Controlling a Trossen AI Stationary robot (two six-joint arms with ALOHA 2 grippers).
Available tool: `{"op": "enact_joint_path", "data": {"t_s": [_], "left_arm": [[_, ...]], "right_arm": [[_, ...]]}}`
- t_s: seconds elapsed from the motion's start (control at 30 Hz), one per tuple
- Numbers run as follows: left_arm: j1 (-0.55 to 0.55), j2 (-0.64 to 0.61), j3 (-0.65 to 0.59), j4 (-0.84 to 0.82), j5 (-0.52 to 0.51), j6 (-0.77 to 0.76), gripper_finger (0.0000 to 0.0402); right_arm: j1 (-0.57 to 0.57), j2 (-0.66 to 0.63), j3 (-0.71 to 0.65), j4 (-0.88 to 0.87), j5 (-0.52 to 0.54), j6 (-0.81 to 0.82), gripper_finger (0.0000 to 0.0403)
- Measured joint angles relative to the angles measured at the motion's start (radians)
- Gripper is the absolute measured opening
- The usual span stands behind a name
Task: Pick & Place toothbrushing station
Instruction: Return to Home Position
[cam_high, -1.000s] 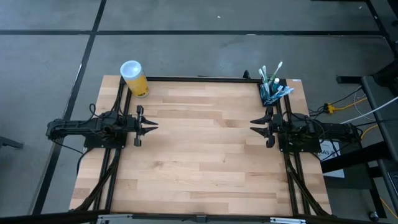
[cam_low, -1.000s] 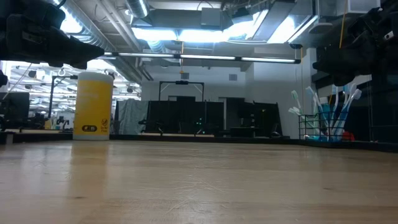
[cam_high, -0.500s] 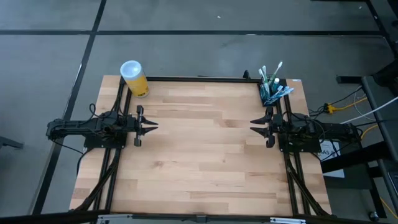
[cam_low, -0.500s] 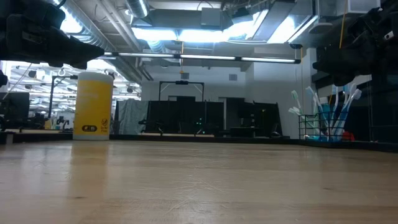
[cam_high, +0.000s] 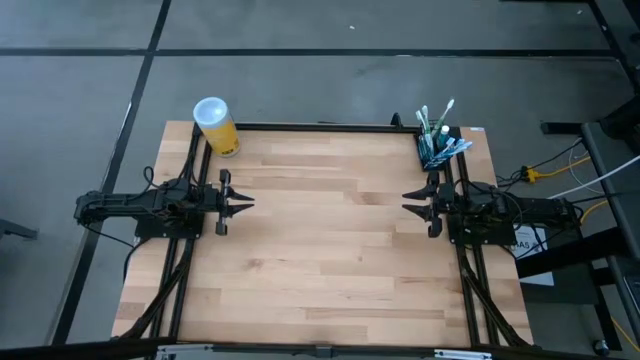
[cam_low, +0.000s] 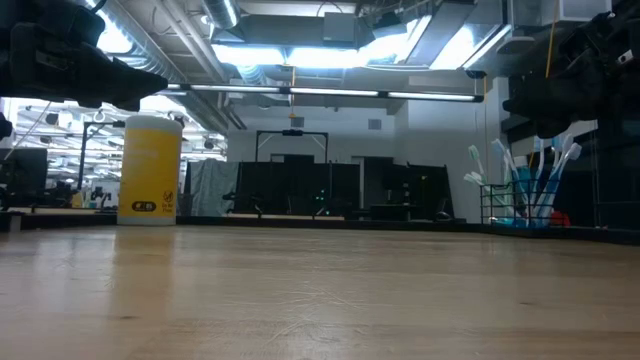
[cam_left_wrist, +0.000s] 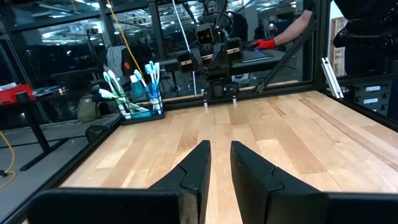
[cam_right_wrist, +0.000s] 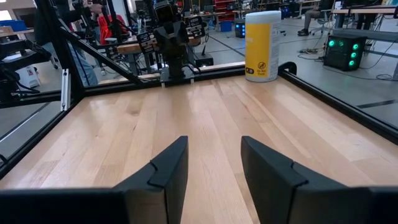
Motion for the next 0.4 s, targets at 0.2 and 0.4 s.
{"op": "enact_joint_path", "data": {"t_s": [0.2,0.4], "left_arm": [[0.000,0.000,0.000,0.000,0.000,0.000,0.0057],[0.000,0.000,0.000,0.000,0.000,0.000,0.0058]], "right_arm": [[0.000,0.000,0.000,0.000,0.000,0.000,0.0151],[0.000,0.000,0.000,0.000,0.000,0.000,0.0151]]}}
